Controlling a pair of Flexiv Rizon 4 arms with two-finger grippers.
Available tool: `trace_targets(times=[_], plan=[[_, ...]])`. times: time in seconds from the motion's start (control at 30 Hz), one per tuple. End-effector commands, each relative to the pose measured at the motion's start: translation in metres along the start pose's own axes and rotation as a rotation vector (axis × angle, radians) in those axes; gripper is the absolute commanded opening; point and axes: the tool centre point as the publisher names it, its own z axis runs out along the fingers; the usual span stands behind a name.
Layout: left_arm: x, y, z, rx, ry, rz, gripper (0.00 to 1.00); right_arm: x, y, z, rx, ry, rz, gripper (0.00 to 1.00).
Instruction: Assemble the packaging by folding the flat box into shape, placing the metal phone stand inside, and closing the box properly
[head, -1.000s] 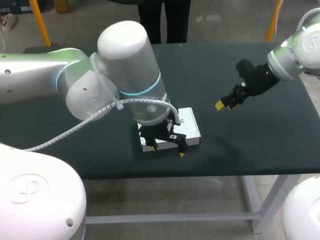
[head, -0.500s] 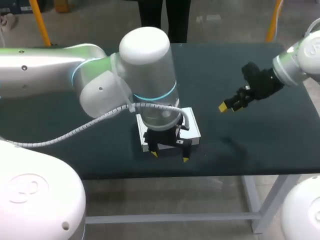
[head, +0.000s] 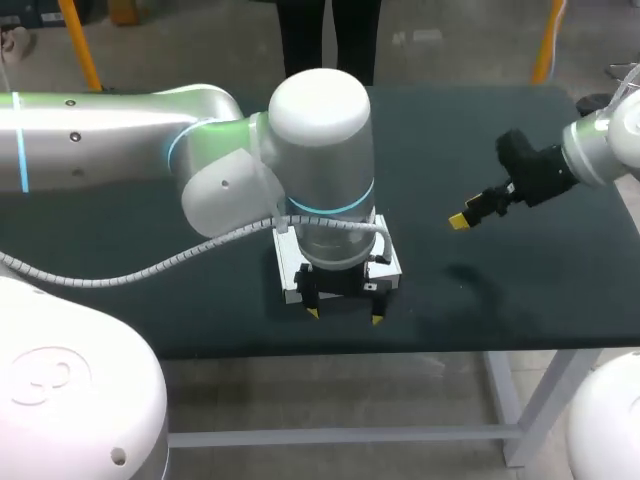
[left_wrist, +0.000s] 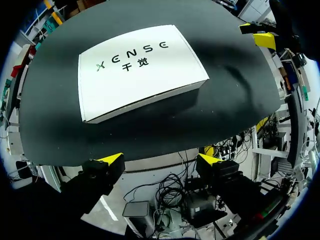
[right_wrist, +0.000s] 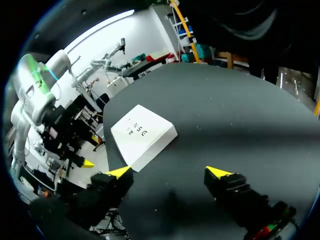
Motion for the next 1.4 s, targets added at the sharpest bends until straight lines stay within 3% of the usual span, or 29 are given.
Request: trace_targets(times=[0.03,0.27,0.47,1.1,1.4], plan=[[0.007,-0.003,0.007,0.002,-0.119,-0.027,1.00,-0.007,-0.003,0.004,-0.038,0.007,-0.069,1.00],[0.003,-0.007,0.011,0.008,-0.143,-0.075,1.00,-0.017,0.002,0.008,-0.040,-0.018,-0.172,1.00],[0.001,-0.016,0.021,0.004,-0.133,-0.099,1.00,-0.030,0.001,0.005,-0.088,0.015,-0.218,1.00],[-0.013,-0.040,0.046,0.001,-0.066,-0.139,1.00,-0.057,0.009,0.004,-0.155,0.000,-0.247,1.00],[-0.020,-0.059,0.048,-0.004,-0.058,-0.162,1.00,-0.057,0.010,0.004,-0.156,-0.002,-0.240,1.00]])
